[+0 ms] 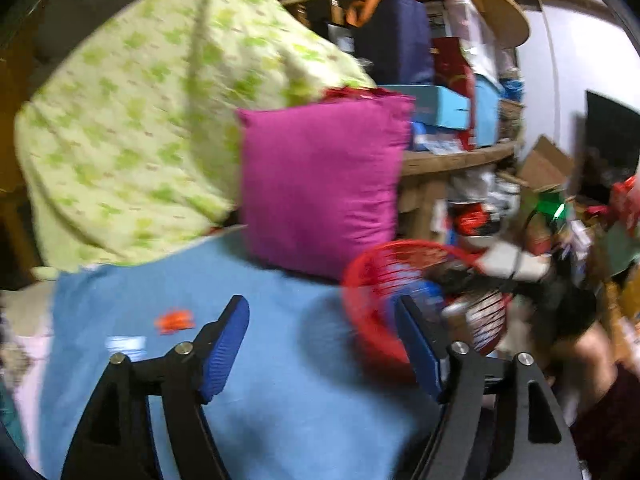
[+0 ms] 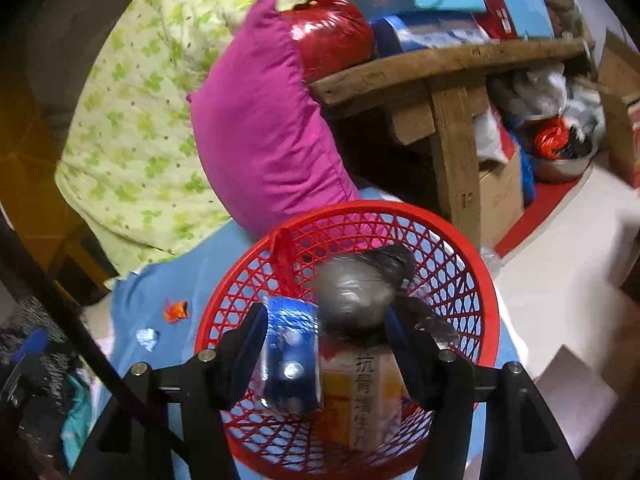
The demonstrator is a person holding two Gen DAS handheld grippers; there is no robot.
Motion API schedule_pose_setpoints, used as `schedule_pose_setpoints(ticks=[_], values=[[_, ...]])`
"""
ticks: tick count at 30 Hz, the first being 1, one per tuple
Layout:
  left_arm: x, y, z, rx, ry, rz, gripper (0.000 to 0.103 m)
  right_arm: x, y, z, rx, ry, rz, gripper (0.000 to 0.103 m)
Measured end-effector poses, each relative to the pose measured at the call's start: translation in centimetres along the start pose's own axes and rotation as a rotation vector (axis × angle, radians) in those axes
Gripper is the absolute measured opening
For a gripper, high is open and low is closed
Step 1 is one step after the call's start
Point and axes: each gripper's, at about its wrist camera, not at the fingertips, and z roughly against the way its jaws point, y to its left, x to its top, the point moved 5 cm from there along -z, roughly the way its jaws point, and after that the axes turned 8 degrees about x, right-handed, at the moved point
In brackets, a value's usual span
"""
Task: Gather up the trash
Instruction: 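Open both grippers to drop the blue box and black bag into the basket, then move both grippers back over the blue cloth toward the mask and orange bow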
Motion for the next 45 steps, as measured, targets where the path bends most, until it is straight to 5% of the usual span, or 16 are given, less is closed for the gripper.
schedule_pose_setpoints(ticks=[10, 19, 27, 35, 45], values=[[-9.3, 15.2, 5.3, 0.303, -0.07, 0.091, 0.093, 2.1, 12.4, 5.9, -0.116, -0.114, 0.154, 0.065], [-16.8, 28.9, 2.2, 0.473, 0.136, 0.432, 0.093, 0.7, 28.1, 6.2, 0.009, -0.152, 0.255, 0.069], [-19.1, 33.0, 3.5, 0.625, 0.145, 0.52, 0.093, -4.8, 37.3, 3.1, 0.129, -0.022, 0.373, 0.069], [-19.3, 33.1, 2.2, 0.68, 0.177, 0.471, 0.093, -7.2, 39.0, 3.5, 0.191, 0.009, 0.487, 0.069], [-20.0, 31.4, -1.9, 0.684, 0.272, 0.392, 0.093, -6.0, 31.5, -4.1, 0.221, 0.166, 0.368, 0.069]])
